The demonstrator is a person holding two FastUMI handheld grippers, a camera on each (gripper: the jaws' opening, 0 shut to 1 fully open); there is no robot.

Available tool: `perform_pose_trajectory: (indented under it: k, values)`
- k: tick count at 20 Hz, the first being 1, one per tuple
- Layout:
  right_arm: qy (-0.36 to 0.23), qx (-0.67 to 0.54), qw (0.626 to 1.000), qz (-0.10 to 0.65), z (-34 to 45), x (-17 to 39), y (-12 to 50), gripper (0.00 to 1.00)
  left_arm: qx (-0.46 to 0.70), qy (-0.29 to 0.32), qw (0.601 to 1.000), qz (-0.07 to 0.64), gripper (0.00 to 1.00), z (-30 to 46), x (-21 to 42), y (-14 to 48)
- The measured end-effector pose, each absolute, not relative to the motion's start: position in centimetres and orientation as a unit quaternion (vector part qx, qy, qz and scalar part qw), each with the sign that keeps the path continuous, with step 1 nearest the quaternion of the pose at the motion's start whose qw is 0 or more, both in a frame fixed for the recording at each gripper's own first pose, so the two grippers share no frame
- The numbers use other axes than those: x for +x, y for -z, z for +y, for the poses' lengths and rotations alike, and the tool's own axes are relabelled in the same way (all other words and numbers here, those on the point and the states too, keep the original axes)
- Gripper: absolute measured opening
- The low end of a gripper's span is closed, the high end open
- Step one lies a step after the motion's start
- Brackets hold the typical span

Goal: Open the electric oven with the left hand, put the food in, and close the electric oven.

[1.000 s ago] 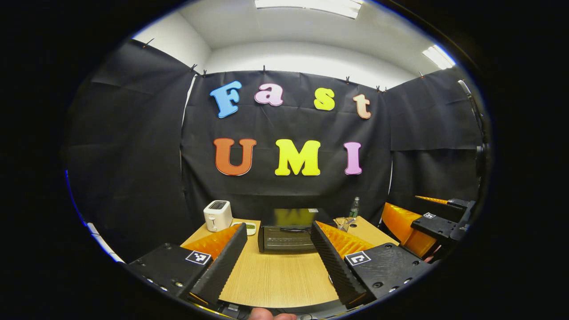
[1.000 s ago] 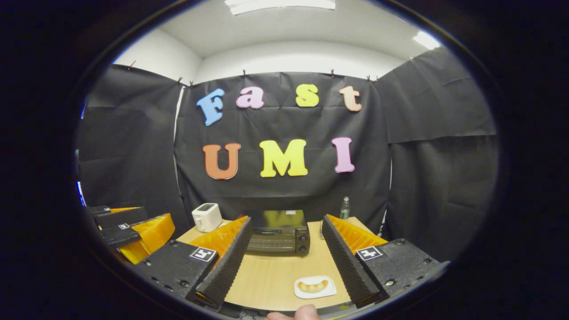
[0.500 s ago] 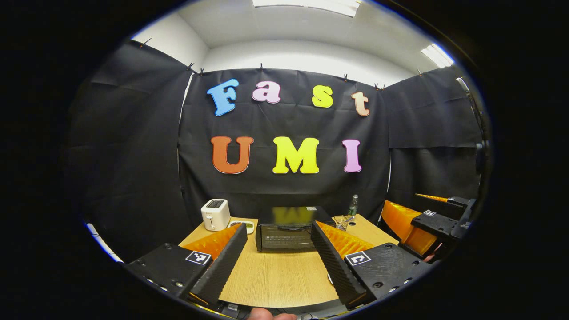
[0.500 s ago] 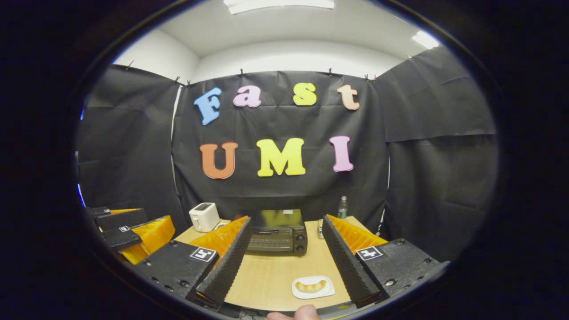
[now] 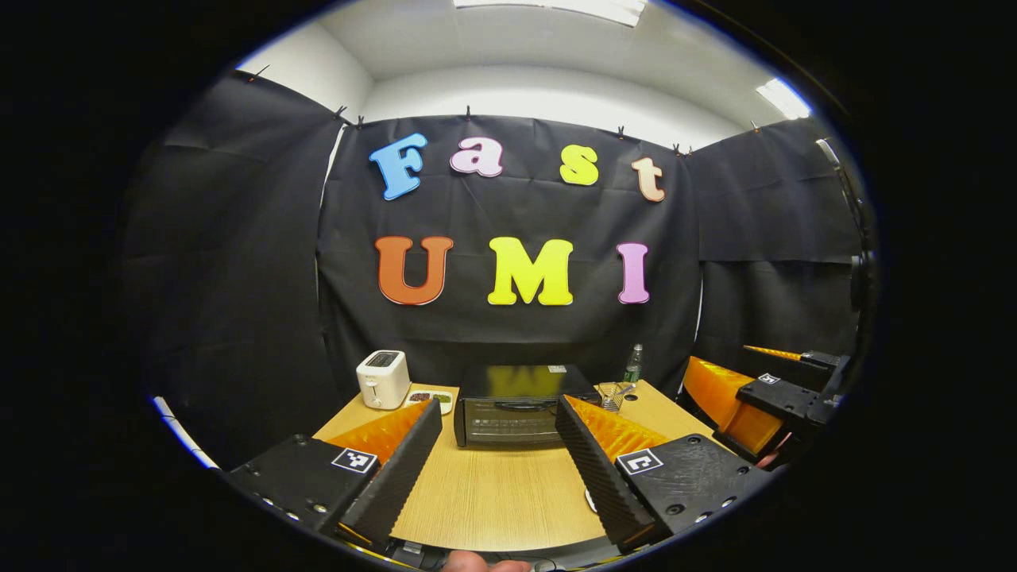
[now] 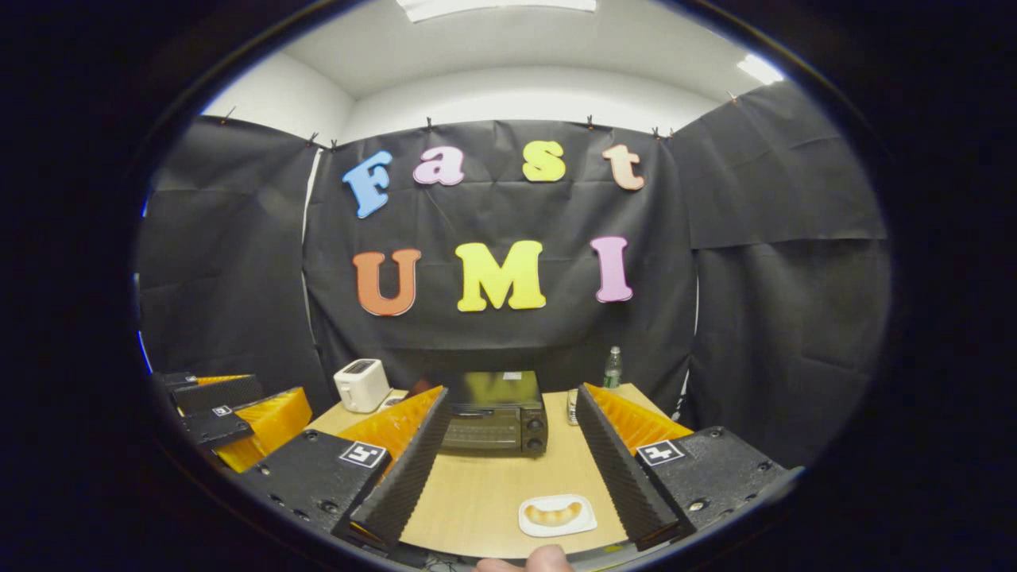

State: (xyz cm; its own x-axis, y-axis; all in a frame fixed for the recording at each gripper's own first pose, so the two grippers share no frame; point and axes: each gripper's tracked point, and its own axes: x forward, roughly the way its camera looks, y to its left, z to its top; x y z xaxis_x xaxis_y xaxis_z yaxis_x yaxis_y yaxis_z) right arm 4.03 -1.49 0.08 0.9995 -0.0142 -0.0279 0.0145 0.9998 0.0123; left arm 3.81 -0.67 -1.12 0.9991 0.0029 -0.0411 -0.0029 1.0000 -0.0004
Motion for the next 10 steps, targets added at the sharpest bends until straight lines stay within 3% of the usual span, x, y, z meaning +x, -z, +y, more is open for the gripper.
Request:
perform_pose_trajectory:
  k: [10]
  values:
    - [0.067,0.008,0.998,0.013,-10.1,7.8,-0.2,0.99,-0.023,0.033,0.997,0.071,0.94,-5.0,13.0,4.5]
